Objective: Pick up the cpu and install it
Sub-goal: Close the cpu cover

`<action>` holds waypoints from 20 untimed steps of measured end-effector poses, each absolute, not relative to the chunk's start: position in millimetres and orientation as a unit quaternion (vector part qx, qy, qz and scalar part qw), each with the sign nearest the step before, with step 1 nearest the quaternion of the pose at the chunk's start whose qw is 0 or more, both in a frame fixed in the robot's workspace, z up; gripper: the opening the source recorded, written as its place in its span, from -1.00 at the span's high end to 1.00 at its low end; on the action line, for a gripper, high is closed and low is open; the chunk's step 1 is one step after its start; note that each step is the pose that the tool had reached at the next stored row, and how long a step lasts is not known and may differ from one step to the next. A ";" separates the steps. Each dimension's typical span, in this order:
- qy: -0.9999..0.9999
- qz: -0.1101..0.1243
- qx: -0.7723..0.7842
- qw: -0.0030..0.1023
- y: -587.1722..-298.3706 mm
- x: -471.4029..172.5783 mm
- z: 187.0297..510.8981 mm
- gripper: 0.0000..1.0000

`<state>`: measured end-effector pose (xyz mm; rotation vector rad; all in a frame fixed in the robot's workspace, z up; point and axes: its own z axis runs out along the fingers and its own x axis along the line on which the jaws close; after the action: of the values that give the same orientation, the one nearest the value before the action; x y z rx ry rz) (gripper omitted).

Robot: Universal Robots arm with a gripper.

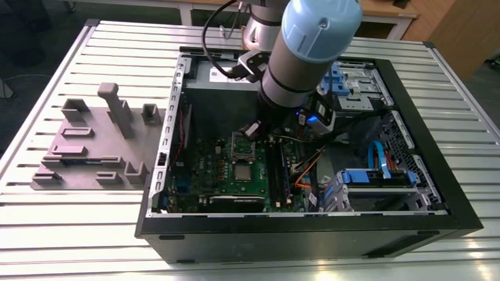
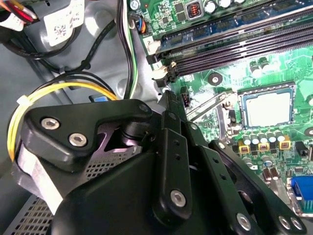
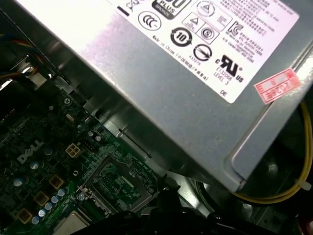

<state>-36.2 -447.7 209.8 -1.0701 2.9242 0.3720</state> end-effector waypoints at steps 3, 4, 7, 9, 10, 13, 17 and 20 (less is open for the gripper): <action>0.932 0.119 -0.341 0.003 -447.7 -36.4 212.4 0.80; 0.932 0.119 -0.341 0.003 -447.7 -36.4 213.2 0.80; 0.932 0.119 -0.341 0.003 -447.7 -36.5 215.4 0.80; 0.932 0.119 -0.341 0.003 -447.7 -36.5 216.9 0.80; 0.932 0.119 -0.341 0.003 -447.7 -36.5 217.6 0.80; 0.932 0.120 -0.341 0.003 -447.7 -36.6 219.8 0.80; 0.932 0.120 -0.341 0.003 -447.7 -36.6 221.4 0.80; 0.932 0.120 -0.341 0.003 -447.7 -36.6 221.9 0.80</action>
<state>-36.6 -447.7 221.9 -1.0698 2.9223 0.3769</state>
